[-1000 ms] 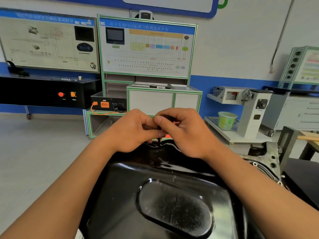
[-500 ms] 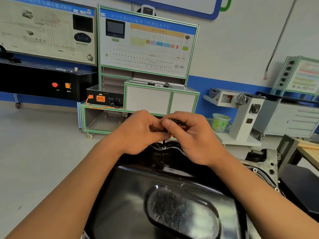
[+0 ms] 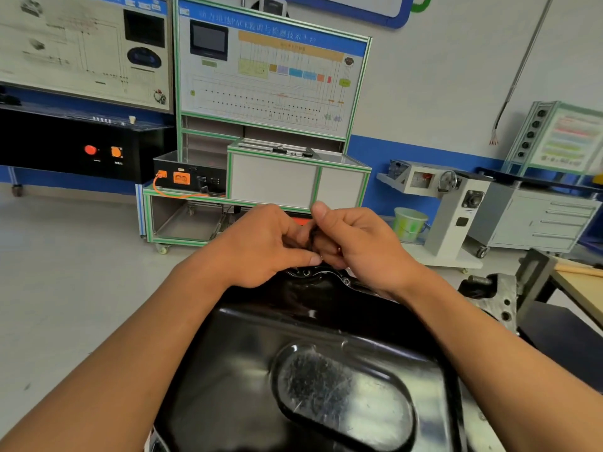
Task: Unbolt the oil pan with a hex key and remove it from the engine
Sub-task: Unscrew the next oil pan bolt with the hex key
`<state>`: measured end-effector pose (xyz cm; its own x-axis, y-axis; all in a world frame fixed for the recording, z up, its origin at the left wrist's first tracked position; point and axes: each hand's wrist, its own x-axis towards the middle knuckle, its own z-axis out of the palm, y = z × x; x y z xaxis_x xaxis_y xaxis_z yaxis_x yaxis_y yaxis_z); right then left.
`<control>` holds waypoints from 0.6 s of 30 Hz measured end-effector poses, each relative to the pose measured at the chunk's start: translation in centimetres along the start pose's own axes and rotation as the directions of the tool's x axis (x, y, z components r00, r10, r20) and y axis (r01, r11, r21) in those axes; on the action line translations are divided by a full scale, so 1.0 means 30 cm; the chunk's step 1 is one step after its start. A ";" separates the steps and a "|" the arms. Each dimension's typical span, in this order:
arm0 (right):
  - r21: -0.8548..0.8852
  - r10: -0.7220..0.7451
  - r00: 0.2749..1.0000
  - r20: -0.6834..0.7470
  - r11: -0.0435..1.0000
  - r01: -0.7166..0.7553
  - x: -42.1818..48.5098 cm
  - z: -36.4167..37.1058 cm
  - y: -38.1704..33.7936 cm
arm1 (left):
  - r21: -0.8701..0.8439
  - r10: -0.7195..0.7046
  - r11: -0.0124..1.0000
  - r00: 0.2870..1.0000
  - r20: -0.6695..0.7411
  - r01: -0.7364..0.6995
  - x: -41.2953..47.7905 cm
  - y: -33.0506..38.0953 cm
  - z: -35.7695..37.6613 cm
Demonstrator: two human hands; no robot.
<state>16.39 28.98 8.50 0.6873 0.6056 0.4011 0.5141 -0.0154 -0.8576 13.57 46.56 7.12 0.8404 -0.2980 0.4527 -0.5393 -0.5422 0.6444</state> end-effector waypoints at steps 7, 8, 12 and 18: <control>-0.067 0.098 0.995 -0.030 0.993 -0.099 0.012 0.027 -0.018 | 0.032 -0.006 0.999 1.000 0.001 0.006 0.009 0.008 0.009; -0.093 0.080 0.996 -0.038 0.992 -0.083 0.011 0.032 -0.021 | 0.033 0.005 0.999 1.000 -0.008 -0.005 0.009 0.008 0.007; -0.116 0.035 0.996 -0.084 0.992 -0.044 0.005 0.030 -0.017 | 0.074 0.030 0.997 0.999 -0.017 -0.029 0.010 0.009 0.003; -0.131 -0.058 0.996 -0.075 0.990 0.048 -0.020 0.012 0.001 | 0.128 0.001 0.992 0.995 -0.103 0.012 0.007 0.005 0.003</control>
<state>15.83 28.91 8.11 0.6927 0.5443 0.4732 0.6091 -0.0902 -0.7880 13.67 46.35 7.26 0.8299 -0.2165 0.5142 -0.5179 -0.6416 0.5657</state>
